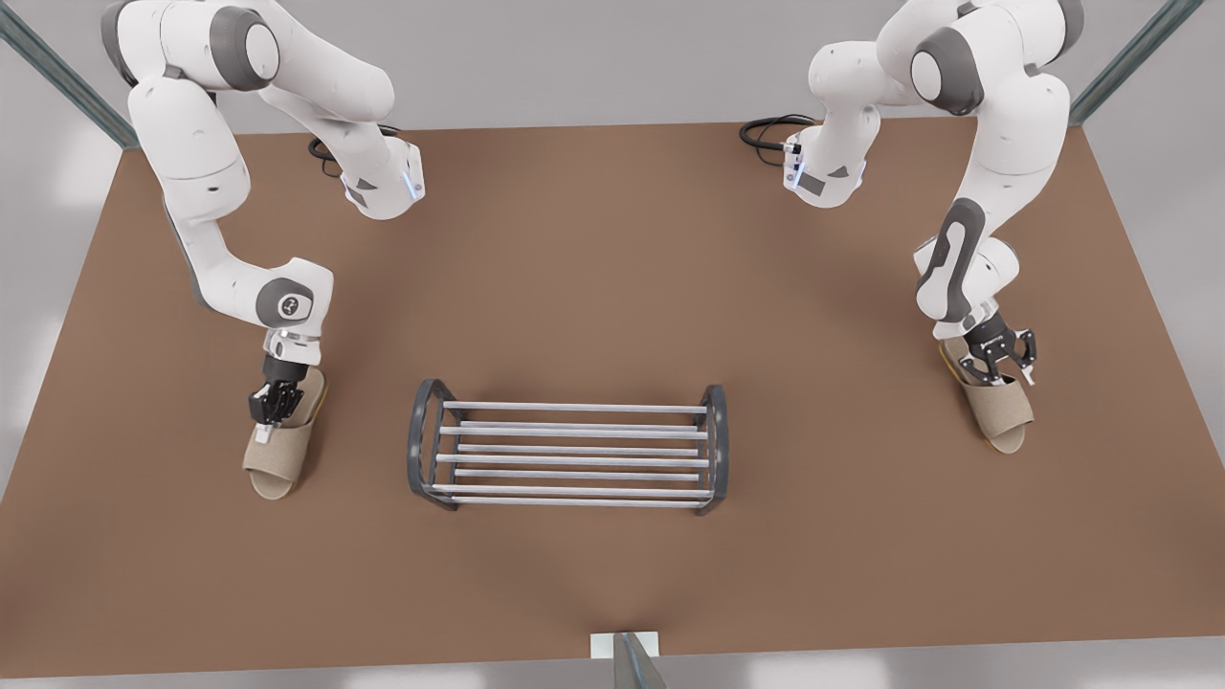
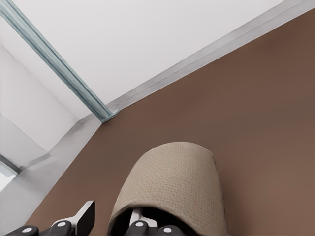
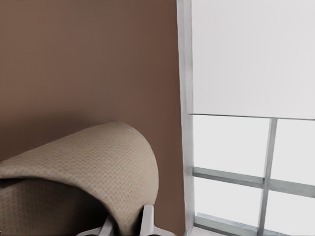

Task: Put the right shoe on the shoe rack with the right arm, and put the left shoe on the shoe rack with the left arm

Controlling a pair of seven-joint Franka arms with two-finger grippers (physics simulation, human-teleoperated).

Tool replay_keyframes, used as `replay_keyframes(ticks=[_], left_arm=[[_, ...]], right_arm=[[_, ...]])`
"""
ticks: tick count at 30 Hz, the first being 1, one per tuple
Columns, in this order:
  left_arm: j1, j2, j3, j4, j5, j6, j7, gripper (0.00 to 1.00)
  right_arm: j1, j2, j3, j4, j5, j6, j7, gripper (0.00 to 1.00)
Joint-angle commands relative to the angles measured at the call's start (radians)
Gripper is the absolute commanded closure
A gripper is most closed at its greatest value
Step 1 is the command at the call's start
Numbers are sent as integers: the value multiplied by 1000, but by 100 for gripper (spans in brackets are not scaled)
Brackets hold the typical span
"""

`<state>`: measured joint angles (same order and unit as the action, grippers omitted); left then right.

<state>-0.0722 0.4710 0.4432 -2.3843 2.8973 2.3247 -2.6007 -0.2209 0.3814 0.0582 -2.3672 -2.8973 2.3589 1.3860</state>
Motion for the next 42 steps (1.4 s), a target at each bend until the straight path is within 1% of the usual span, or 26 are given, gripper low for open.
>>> replay_keyframes(ticks=[1, 2, 3, 4, 5, 8, 10, 11, 12, 13, 14, 16, 17, 20, 22, 23, 24, 26, 27, 29, 31, 33, 37, 42], left_arm=[[0, 2, 0, 2, 413, -1, -36, 48], [0, 11, 0, 8, 413, -1, -36, 48], [0, 20, 0, 16, 413, -1, -36, 50], [0, 21, 0, 17, 413, -1, -36, 51], [0, 21, 0, 17, 413, -1, -36, 51], [-1, 21, 0, 22, 415, -1, -36, 54], [-1, 20, 2, 31, 422, 2, -36, 58], [-3, 20, 2, 37, 428, 7, -36, 59], [-4, 18, 2, 45, 434, 7, -35, 60], [-4, 15, 3, 62, 470, 12, -35, 61], [-6, 11, 5, 74, 477, 18, -32, 61], [-8, -3, 6, 89, 497, 34, -21, 63], [-9, -18, 8, 120, 534, 79, -19, 65], [-9, -78, 6, 189, 543, 211, 94, 67], [-17, -129, -1, 260, 543, 352, 162, 68], [-18, -143, -9, 301, 543, 421, 182, 69], [-29, -147, -14, 333, 543, 478, 197, 69], [-60, -156, -15, 408, 543, 590, 200, 70], [-64, -156, -15, 431, 543, 614, 202, 70], [-84, -160, -15, 484, 542, 682, 228, 71], [-101, -161, -15, 554, 540, 777, 255, 73], [-118, -160, -15, 596, 539, 821, 266, 73], [-156, -161, -15, 700, 537, 953, 310, 75], [-213, -203, -14, 758, 534, 1004, 398, 75]], right_arm=[[2, -6, 0, 0, -66, 6, 5, 66], [8, -13, 0, 0, -66, 8, 4, 66], [8, -19, 0, 0, -66, 8, -1, 67], [8, -25, 2, 0, -66, 10, -5, 75], [8, -29, 2, 0, -66, 10, -8, 79], [9, -41, 2, 0, -68, 14, -24, 79], [21, -102, 3, 3, -71, 40, -28, 79], [77, -203, 3, 5, -65, 112, -15, 79], [86, -251, 5, 19, -57, 173, -8, 79], [101, -295, 11, 54, -56, 287, 13, 79], [106, -297, 25, 154, -53, 477, 65, 79], [141, -295, 31, 314, -49, 747, 163, 79], [153, -294, 61, 378, -17, 852, 197, 79], [172, -294, 106, 486, 70, 1028, 205, 79], [282, -274, 114, 560, 107, 1045, 211, 79], [304, -272, 132, 588, 136, 1043, 211, 79], [313, -248, 172, 626, 164, 1042, 211, 79], [396, -150, 160, 721, 239, 1031, 214, 79], [428, -121, 149, 749, 257, 1028, 214, 79], [509, -50, 69, 813, 259, 1027, 214, 79], [511, 16, 63, 847, 259, 1014, 214, 79], [512, 44, 43, 841, 251, 987, 211, 79], [541, 45, 11, 803, 245, 905, 208, 79], [555, 50, -25, 772, 245, 892, 203, 79]])
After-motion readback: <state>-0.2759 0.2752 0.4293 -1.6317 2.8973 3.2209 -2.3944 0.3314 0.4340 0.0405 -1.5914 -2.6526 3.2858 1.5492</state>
